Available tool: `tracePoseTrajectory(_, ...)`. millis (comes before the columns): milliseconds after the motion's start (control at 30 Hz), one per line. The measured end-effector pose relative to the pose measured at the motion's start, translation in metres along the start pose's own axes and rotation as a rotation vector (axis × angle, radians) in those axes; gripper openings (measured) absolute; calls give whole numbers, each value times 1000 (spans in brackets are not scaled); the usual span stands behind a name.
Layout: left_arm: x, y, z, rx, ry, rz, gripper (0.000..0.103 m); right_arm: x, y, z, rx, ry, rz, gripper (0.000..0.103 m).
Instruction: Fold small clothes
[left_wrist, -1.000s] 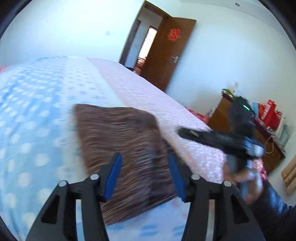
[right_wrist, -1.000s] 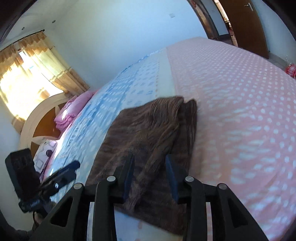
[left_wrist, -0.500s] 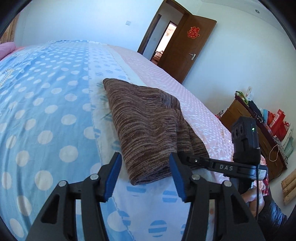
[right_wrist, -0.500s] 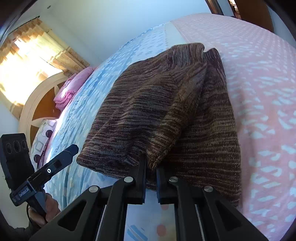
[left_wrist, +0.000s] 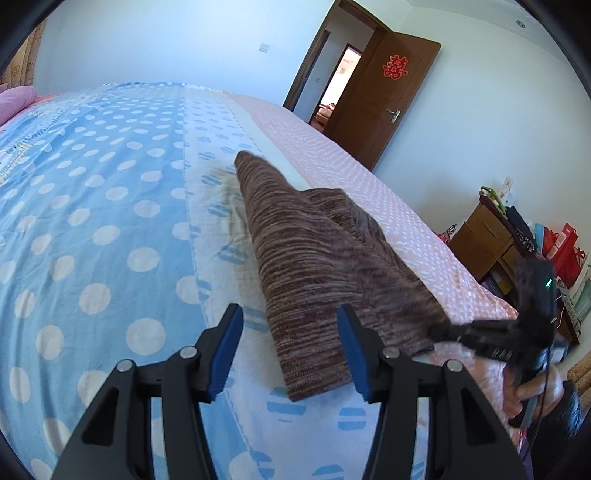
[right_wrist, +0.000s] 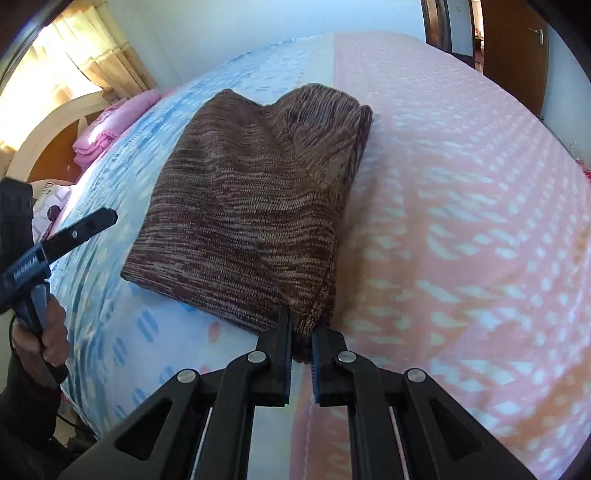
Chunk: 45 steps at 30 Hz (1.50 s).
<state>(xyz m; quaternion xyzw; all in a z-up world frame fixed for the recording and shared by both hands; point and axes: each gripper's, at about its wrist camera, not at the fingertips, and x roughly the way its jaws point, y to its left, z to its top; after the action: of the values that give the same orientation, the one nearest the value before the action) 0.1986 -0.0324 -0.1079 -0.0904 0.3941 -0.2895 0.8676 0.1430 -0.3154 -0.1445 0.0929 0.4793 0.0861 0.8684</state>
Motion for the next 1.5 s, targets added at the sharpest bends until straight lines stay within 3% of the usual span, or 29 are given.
tracePoseTrajectory(100, 7, 2, 3, 6, 22, 15, 55, -11, -5, 8, 28, 3, 30, 15)
tracePoseTrajectory(200, 7, 4, 16, 24, 11, 28, 55, -43, -12, 25, 23, -116, -45, 37)
tracePoseTrajectory(267, 6, 4, 31, 32, -16, 30, 55, -59, -13, 43, -9, -221, -126, 41)
tracePoseTrajectory(333, 9, 3, 50, 30, -49, 45, 60, -56, -10, 68, -24, -259, -134, 41)
tracePoseTrajectory(367, 14, 2, 63, 27, -69, 65, 68, -50, -9, 80, -22, -265, -135, 38)
tracePoseTrajectory(400, 18, 1, 70, 22, -85, 91, 78, -41, -7, 92, -27, -272, -126, 17)
tracePoseTrajectory(467, 32, -2, 86, 22, -117, 152, 79, -16, 2, 111, -61, -252, -99, 1)
tracePoseTrajectory(667, 87, -2, 102, 4, -120, 336, 79, 75, 8, 142, -163, -166, -188, 0)
tracePoseTrajectory(733, 115, 13, 98, -10, -65, 436, 84, 85, -11, 146, -149, -215, -241, 0)
tracePoseTrajectory(767, 128, 24, 93, -21, -18, 477, 89, 89, -23, 149, -125, -197, -293, 0)
tracePoseTrajectory(800, 136, 37, 87, -54, 12, 479, 103, 92, -36, 153, -77, -192, -269, 0)
tracePoseTrajectory(867, 127, 63, 89, -185, 10, 403, 103, 89, -57, 158, 21, -203, -156, 0)
tracePoseTrajectory(900, 127, 66, 89, -188, 13, 396, 103, 88, -60, 158, 30, -203, -141, 0)
tracePoseTrajectory(1000, 125, 58, 88, -132, 3, 436, 103, 78, -59, 156, 31, -207, -145, 0)
tracePoseTrajectory(1100, 118, 70, 85, -176, -6, 370, 103, 42, -58, 141, 114, -301, -139, 0)
tracePoseTrajectory(1167, 106, 74, 83, -197, -20, 316, 103, 16, -41, 121, 59, -327, -140, 0)
tracePoseTrajectory(1333, 69, 33, 71, -93, -65, 318, 103, -1, -2, 74, -43, -274, -62, 0)
tracePoseTrajectory(1433, 61, 3, 55, -9, -60, 306, 103, 24, -1, 56, -30, -211, -116, 0)
tracePoseTrajectory(1500, 74, -8, 42, 55, -22, 363, 103, 27, -10, 48, -3, -273, -99, 0)
